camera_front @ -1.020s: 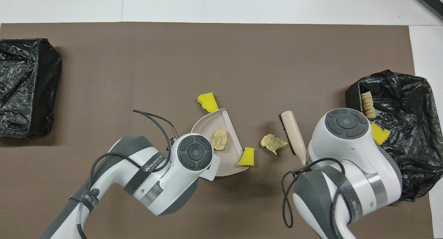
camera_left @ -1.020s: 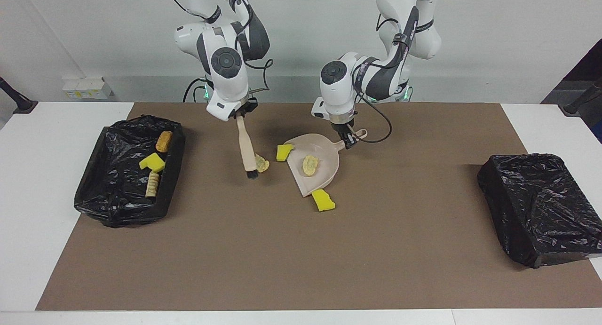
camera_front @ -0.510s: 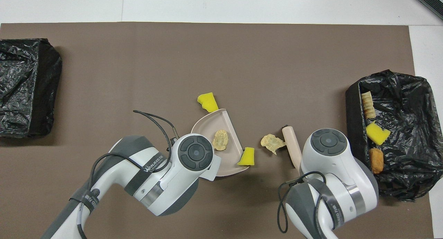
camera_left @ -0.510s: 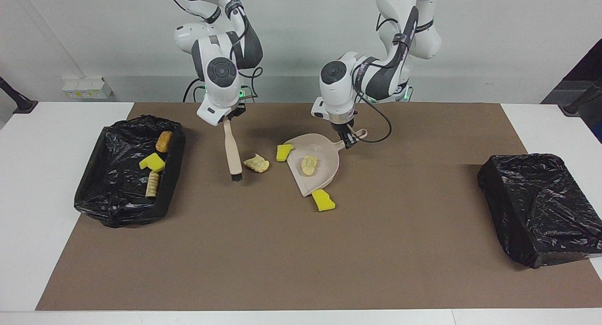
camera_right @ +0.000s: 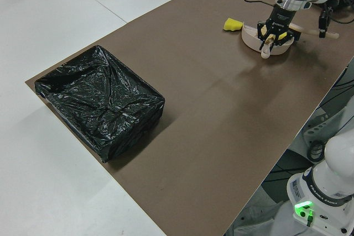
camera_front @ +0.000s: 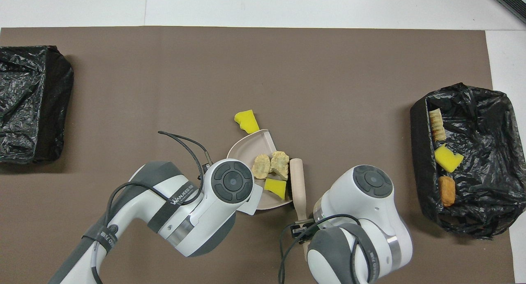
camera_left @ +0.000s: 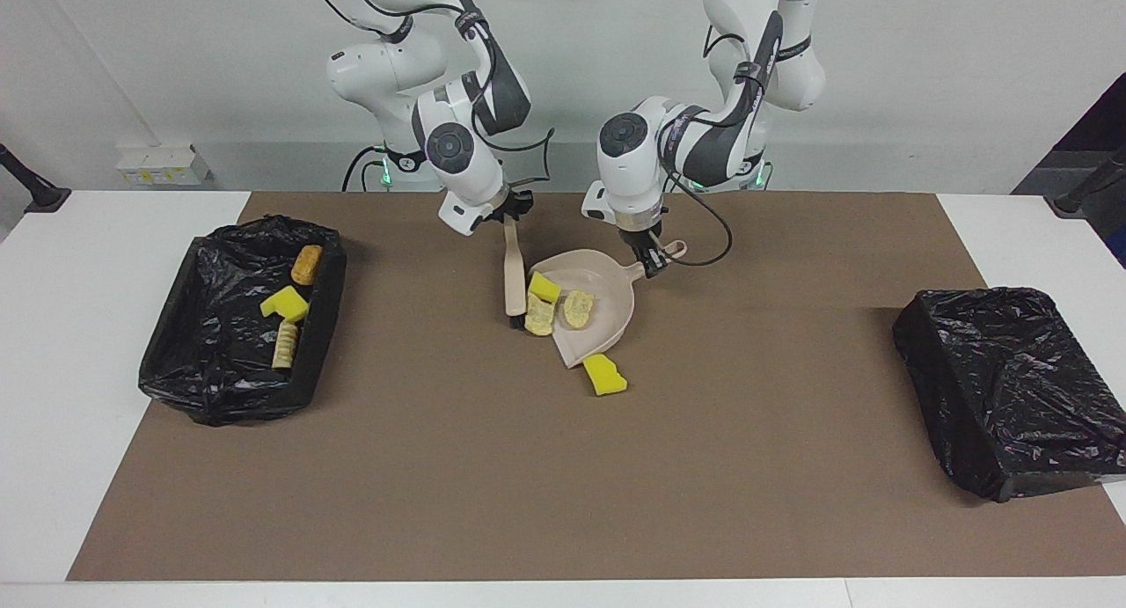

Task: Sweep and dump trash in bin
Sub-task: 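Sweep the sponge pieces and scraps into the dustpan with the right gripper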

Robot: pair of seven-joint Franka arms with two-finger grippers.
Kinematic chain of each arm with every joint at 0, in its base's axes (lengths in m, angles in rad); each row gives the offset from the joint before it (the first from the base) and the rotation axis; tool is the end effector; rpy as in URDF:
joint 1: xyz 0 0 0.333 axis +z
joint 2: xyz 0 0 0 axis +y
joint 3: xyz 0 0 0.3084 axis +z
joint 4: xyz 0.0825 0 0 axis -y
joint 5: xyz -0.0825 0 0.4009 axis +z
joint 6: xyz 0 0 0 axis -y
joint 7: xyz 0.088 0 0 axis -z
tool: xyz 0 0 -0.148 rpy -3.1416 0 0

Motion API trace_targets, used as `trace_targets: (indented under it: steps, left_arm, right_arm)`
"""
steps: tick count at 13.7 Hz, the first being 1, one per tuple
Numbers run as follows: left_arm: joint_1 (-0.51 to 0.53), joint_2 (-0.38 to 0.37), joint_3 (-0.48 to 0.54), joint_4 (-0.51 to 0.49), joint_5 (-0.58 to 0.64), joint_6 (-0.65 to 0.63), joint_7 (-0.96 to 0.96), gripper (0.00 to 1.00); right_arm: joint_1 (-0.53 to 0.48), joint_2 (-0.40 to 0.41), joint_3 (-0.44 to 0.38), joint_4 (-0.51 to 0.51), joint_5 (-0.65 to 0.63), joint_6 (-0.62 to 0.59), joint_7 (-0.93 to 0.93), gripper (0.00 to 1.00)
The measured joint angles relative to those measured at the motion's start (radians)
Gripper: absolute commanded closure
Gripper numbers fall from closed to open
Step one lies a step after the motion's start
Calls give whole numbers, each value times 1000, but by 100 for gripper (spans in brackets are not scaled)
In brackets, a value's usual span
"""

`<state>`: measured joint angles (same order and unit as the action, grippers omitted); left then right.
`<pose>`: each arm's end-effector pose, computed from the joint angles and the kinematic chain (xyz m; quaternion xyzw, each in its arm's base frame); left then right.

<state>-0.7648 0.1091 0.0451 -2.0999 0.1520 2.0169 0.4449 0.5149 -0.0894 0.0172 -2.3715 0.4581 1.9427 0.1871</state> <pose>0.4198 -0.3487 0.2969 -0.8073 0.5784 0.0855 0.0800 0.3667 0.2701 0.2877 -0.9659 -0.0493 0.2221 0.1236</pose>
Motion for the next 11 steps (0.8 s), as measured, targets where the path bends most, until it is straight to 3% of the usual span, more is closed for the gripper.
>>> trace_targets:
  steps: [6,9,11]
  left_arm:
    - [2,-4,5,0,0,1,38,100]
    - [25,-21,10,1,0,1,101,100]
    - [33,-39,13,1,0,3,137,100]
  right_arm:
    - [37,-21,-6,80,24,-74,-19,100]
    - [10,-58,-11,164,-127,-222,-71,100]
    - [3,-69,-11,205,-248,-260,-131,100]
